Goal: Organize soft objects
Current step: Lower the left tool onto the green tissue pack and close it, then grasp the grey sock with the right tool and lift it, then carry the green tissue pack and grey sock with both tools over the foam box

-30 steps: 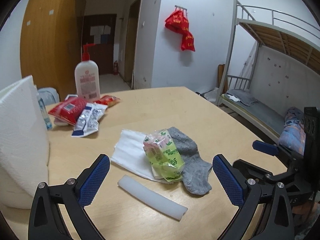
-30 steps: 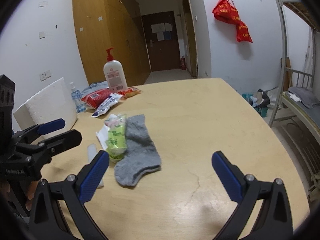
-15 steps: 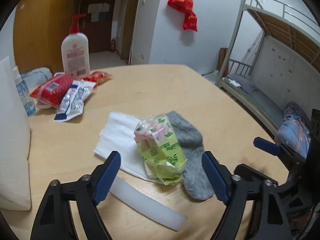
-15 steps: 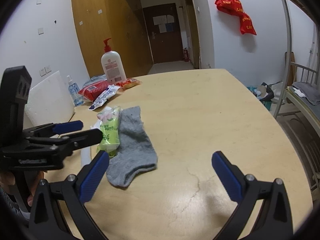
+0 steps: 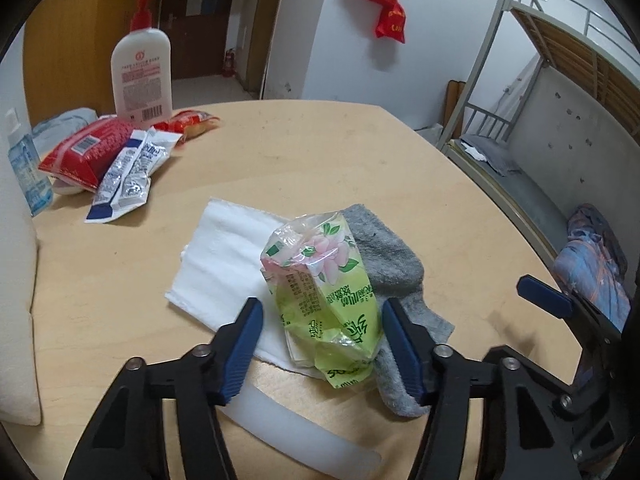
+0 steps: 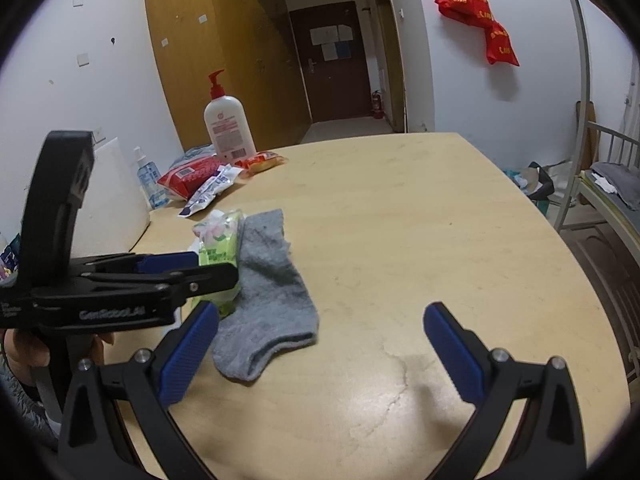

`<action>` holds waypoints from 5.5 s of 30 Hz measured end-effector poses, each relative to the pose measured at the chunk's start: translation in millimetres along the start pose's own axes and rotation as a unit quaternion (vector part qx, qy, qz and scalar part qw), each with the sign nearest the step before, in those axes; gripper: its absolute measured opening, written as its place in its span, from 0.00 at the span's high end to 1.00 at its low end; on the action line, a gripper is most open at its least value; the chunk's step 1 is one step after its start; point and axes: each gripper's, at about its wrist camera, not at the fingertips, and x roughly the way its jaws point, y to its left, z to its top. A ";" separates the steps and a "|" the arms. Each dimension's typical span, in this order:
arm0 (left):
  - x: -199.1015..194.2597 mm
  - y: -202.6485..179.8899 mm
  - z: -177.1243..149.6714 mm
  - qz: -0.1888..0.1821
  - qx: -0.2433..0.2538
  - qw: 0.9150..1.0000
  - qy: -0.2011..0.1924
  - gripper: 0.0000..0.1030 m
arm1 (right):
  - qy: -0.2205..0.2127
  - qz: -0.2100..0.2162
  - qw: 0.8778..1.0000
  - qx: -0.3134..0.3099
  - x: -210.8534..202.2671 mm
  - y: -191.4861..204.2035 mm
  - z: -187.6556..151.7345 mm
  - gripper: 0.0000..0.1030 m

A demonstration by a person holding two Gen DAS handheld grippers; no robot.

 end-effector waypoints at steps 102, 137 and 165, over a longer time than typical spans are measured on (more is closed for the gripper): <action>-144.6 -7.8 -25.5 0.011 0.058 0.983 -0.172 0.79 | -0.073 0.084 0.993 -0.046 -57.2 51.0 49.6 0.91; -270.5 -5.2 -114.6 0.058 0.071 0.965 -0.247 0.79 | -0.160 0.121 0.977 -0.079 -145.6 130.6 5.0 0.91; -337.3 78.7 -156.2 0.210 -0.016 0.939 -0.272 0.79 | -0.139 0.249 0.945 -0.157 -109.5 242.7 9.5 0.91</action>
